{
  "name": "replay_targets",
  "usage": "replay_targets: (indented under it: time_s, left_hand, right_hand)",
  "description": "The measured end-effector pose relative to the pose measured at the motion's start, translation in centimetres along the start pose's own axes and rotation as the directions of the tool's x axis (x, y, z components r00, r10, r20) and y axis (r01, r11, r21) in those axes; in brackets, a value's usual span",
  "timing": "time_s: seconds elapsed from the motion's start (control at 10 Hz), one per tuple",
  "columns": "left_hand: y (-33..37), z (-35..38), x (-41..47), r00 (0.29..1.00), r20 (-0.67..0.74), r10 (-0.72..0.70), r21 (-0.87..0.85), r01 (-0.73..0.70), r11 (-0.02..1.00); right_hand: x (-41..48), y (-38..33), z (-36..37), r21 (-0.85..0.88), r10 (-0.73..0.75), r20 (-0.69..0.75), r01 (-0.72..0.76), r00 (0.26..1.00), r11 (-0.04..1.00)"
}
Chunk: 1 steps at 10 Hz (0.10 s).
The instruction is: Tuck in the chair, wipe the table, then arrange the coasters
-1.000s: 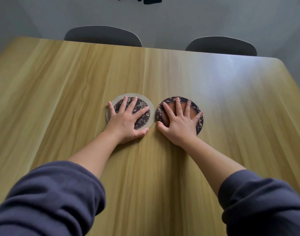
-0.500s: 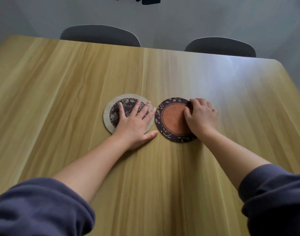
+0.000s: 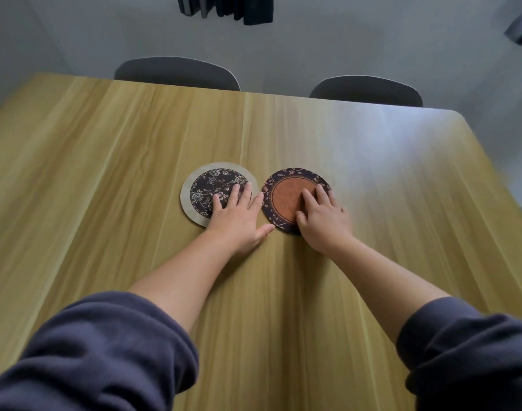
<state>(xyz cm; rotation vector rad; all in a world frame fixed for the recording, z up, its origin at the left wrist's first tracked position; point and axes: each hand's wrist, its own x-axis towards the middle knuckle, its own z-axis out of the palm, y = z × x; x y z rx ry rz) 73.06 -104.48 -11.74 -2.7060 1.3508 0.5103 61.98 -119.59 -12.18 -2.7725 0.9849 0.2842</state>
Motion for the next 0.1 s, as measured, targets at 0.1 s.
replay_targets:
  time_s: [0.1]
  left_hand:
    - [0.37, 0.12, -4.14, 0.999, 0.044, -0.006, 0.021, 0.006, 1.000]
  right_hand:
    - [-3.59, -0.13, -0.74, -0.034, -0.056, 0.102, 0.060, 0.993, 0.998]
